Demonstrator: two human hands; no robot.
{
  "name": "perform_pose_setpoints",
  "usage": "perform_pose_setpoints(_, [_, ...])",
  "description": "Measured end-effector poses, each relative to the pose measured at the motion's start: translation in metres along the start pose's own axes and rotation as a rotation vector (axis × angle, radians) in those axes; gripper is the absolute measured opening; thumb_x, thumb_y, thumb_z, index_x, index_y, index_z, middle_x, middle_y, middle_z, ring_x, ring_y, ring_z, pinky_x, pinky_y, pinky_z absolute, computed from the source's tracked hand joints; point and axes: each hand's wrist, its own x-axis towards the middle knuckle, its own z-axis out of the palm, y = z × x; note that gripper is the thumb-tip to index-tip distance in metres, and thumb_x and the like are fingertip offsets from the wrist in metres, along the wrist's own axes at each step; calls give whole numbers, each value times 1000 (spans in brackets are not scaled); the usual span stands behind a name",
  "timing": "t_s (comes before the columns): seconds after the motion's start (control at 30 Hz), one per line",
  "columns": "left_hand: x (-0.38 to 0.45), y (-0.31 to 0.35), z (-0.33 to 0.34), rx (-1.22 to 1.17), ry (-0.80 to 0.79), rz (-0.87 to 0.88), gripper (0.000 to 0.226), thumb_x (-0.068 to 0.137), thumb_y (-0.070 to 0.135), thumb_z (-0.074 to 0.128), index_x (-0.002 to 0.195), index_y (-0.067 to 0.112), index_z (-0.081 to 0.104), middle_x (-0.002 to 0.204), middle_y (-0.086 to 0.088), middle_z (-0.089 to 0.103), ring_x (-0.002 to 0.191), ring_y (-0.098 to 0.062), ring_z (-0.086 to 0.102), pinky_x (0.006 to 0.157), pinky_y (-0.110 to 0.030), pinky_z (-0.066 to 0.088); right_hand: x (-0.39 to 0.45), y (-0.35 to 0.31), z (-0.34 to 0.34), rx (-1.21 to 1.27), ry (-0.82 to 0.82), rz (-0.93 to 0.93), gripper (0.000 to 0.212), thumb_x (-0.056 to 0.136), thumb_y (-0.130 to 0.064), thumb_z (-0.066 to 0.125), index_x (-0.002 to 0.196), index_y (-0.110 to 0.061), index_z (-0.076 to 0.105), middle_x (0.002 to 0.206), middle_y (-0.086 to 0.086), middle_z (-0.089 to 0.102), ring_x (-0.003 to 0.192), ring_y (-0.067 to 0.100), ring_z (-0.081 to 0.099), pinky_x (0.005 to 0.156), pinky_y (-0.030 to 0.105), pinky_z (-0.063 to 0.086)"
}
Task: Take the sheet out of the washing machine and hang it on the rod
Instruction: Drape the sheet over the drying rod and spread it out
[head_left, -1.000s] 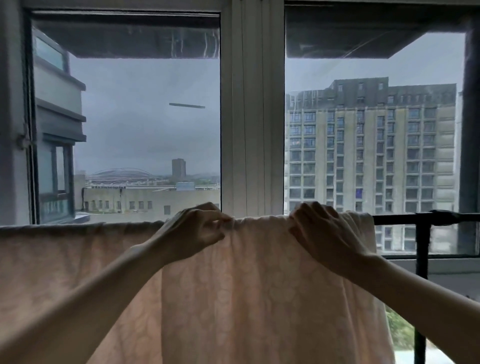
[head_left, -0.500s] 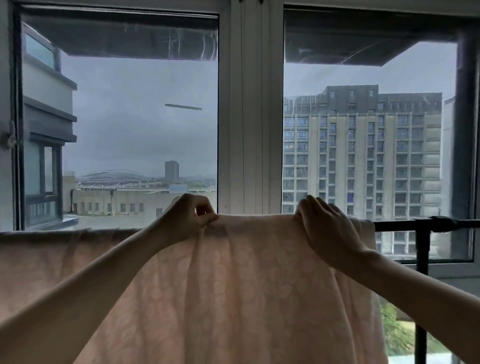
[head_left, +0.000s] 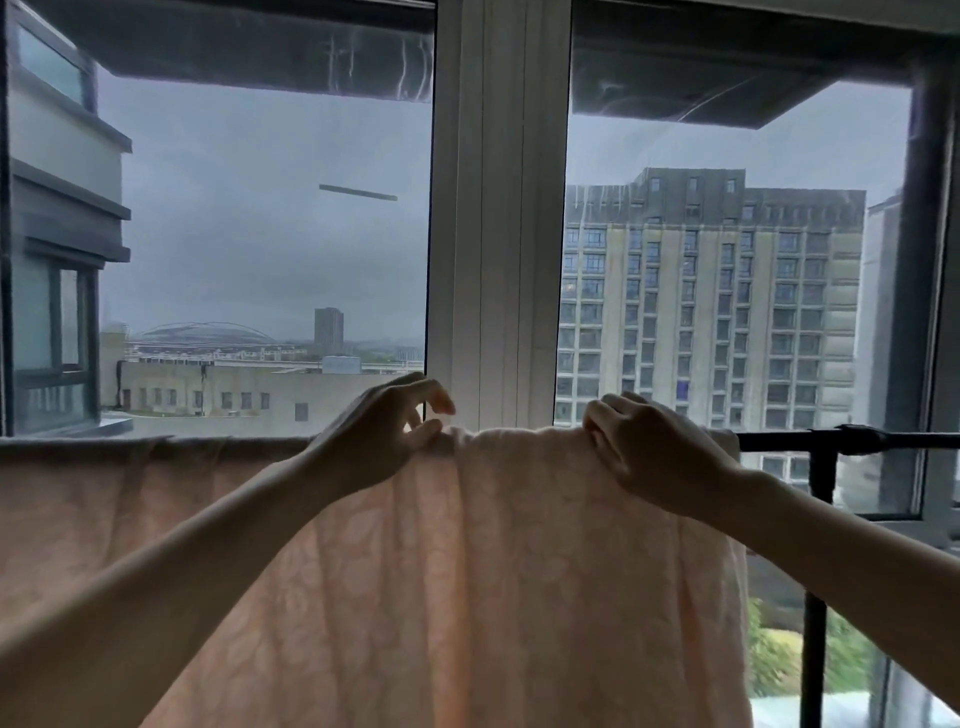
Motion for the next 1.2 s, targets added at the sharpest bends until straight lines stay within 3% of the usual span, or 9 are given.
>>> perform_pose_setpoints(0.1, [6,11,-2,-33,-68,54,5,84,32,70,81,31,66,80,17,64,73,0,59,66,-21,49,-5,-2,-4,15,-10,-8,10,97,-27,46,95,-19,52,85,-7,56,76,6,50,71,21,44])
perform_pose_setpoints(0.2, [7,13,0,-115,-128,21,15,77,40,74,84,27,70,80,15,66,74,-4,62,65,-24,53,-9,0,-11,38,-22,-8,11,97,-30,47,96,-20,51,85,-7,56,76,6,52,71,20,43])
perform_pose_setpoints(0.33, [9,9,-2,-223,-140,-69,17,72,37,79,75,23,72,75,11,69,66,-10,62,63,-30,51,-15,11,-16,22,-26,-9,10,94,-32,52,96,-22,52,89,-9,56,80,6,53,73,21,45])
perform_pose_setpoints(0.4, [13,7,-6,-285,-158,-116,18,72,32,80,71,17,71,70,6,70,58,-5,59,59,-27,47,-16,12,-14,15,-34,-8,5,95,-29,51,94,-25,50,88,-10,53,80,5,52,73,24,48])
perform_pose_setpoints(0.63, [13,5,1,-270,-102,-118,8,84,18,71,79,12,67,77,1,65,77,-17,63,82,-41,53,-14,8,-9,-14,2,65,8,94,-18,55,92,-24,52,85,-11,53,80,5,50,70,18,33])
perform_pose_setpoints(0.8, [13,4,1,-224,-52,-115,7,89,18,64,84,13,65,79,4,60,79,-14,58,75,-33,48,-8,1,-7,42,-8,129,8,97,-21,45,93,-21,52,90,-8,53,83,7,48,73,23,36])
perform_pose_setpoints(0.9, [11,1,3,-217,-39,-124,8,89,19,64,83,15,63,76,6,58,75,-15,55,68,-29,44,-6,-3,-9,232,-29,163,4,95,-25,51,92,-23,51,92,-11,55,85,5,52,72,20,42])
perform_pose_setpoints(1.0, [11,0,3,-218,-60,-124,8,90,19,63,85,13,64,78,5,58,78,-14,56,69,-28,44,-9,-5,-6,217,-16,112,10,91,-32,59,96,-25,54,94,-13,56,86,3,53,74,19,46])
perform_pose_setpoints(1.2, [10,-2,4,-242,-71,-128,9,90,20,64,82,15,63,77,5,58,70,-9,52,60,-21,39,-3,7,-2,316,4,113,11,85,-13,68,86,-22,62,85,-17,55,79,-4,56,68,8,43])
